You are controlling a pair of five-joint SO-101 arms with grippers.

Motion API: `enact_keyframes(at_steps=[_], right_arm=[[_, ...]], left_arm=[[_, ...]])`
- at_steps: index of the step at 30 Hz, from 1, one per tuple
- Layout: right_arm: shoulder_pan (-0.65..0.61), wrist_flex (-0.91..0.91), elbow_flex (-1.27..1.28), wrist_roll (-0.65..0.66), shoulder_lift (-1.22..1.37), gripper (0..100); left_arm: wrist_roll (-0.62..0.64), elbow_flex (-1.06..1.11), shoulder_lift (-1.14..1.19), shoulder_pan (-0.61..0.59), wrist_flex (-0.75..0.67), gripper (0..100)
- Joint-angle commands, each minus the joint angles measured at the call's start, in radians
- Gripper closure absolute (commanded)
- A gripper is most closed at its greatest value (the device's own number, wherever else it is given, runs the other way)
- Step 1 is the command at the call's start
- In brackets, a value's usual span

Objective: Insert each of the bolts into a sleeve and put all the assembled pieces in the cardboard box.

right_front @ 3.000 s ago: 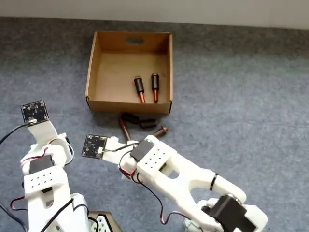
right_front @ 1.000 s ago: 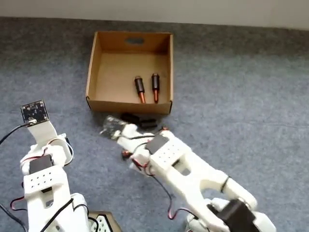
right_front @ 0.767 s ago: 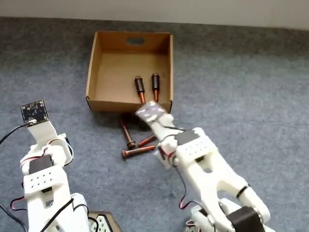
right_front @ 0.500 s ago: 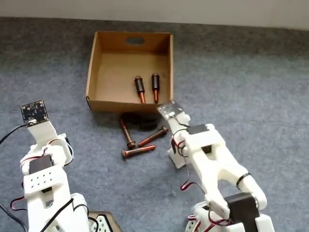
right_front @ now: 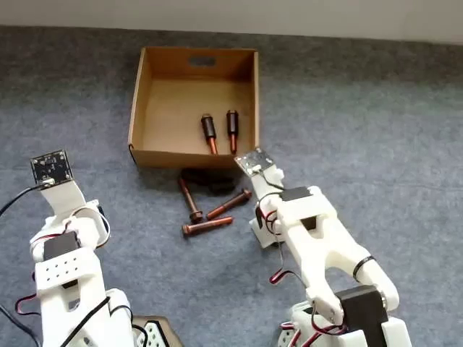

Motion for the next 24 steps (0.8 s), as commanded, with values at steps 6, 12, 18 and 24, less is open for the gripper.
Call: enact_keyframes(at_steps=[6,12,18,24], right_arm=[[0.016,-0.044,0.073,0.101,-0.008,91.0],[0.033,-0.044,0.073,0.124,-0.018,99.2],[0.114,-0.031,0.107,0.046,-0.297,99.2],[0.122,-0.016,0.246,-0.084,-0.750,99.2]], left_arm=[[0.005,-0.025,0.001,-0.002,0.002,97],[0.005,-0.025,0.001,-0.001,0.002,97],[-0.029,-0.031,0.002,0.119,0.009,97],[-0.121,-0.133,0.005,0.243,0.138,97]])
